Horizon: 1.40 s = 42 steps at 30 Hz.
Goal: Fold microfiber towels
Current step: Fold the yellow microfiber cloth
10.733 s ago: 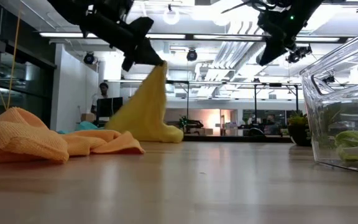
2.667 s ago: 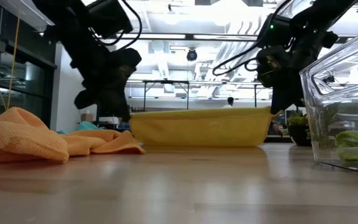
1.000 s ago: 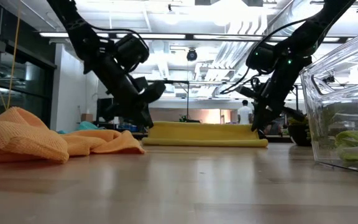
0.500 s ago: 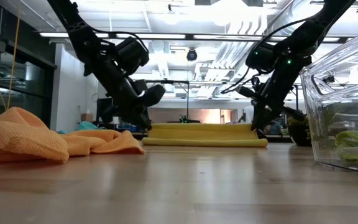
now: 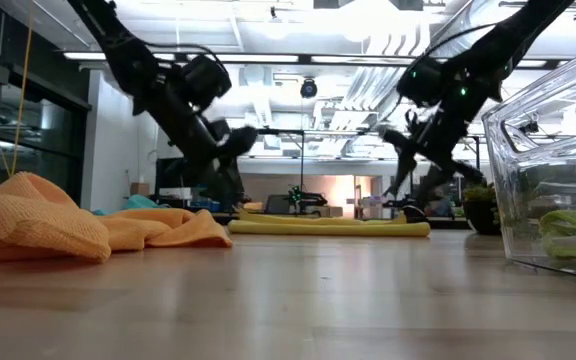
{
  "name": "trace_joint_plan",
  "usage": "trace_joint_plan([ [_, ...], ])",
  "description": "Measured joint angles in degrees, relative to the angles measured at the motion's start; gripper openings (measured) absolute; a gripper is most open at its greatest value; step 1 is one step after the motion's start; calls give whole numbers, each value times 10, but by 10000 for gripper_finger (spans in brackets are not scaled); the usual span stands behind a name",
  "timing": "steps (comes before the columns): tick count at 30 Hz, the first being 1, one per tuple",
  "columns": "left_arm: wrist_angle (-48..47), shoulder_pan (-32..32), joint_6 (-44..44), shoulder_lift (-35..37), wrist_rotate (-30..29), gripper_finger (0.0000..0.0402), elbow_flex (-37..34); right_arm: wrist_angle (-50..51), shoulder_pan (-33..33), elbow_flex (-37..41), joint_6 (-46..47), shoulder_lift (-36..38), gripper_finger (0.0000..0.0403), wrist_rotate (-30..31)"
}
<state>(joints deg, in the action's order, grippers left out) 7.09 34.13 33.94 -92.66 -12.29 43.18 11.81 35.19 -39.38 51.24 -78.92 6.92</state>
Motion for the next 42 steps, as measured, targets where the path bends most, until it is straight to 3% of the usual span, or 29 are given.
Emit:
trace_joint_plan([
  [4, 6, 7, -34, 56, 18, 147, 0, -1, 1, -16, -78, 42, 180, -23],
  [9, 26, -4, -80, 76, 124, 134, 0, 42, 1, -19, -117, 57, 168, -79],
  [12, 39, -33, -76, 49, 128, 84, 1, 58, 1, -19, -127, 36, 120, -113],
  [15, 65, -62, -43, 3, 124, 17, -1, 55, 1, -19, -127, 8, 34, -132],
  [17, 108, -83, -2, -32, 123, 12, 0, 50, 0, -19, -125, -13, 13, -126],
  [23, 201, -121, 99, -113, 108, 4, 0, 40, 9, -18, -108, -58, 4, -114],
  [27, 212, -128, 138, -143, 97, 1, 0, 29, 17, -18, -88, -75, 3, -108],
  [37, 212, -128, 140, -147, 90, 0, 0, -59, 20, -18, -35, -130, 0, -108],
  [42, 203, -135, 139, -147, 91, 0, 1, -112, 38, -18, 30, -138, 0, -47],
])
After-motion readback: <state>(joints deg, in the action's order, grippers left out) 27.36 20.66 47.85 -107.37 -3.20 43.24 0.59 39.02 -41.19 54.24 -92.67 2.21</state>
